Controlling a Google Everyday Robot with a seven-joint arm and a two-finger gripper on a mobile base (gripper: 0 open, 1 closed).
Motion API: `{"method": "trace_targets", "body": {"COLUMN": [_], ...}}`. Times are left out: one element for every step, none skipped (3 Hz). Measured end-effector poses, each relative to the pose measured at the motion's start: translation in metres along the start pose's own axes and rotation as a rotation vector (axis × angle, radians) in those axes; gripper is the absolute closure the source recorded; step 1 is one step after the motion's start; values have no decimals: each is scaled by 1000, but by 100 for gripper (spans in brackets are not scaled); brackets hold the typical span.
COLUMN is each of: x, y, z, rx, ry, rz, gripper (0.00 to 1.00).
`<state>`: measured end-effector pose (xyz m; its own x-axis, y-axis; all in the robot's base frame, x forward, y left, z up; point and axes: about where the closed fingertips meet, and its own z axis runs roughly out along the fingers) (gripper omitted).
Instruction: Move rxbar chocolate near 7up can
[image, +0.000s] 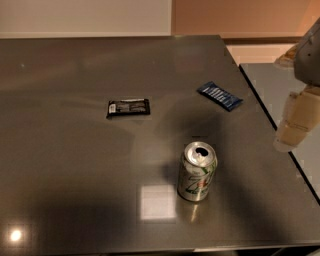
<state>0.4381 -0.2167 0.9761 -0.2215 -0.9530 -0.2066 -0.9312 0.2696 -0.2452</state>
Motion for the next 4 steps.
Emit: {"method": "trace_targets", "body": {"x": [0, -26, -63, -105], "y": [0, -6, -21, -41], "z": [0, 9, 27, 48], "rx": [2, -18, -48, -87], "ry": [0, -24, -83, -145], "rz": [0, -28, -55, -82], "gripper": [0, 0, 0, 0]}}
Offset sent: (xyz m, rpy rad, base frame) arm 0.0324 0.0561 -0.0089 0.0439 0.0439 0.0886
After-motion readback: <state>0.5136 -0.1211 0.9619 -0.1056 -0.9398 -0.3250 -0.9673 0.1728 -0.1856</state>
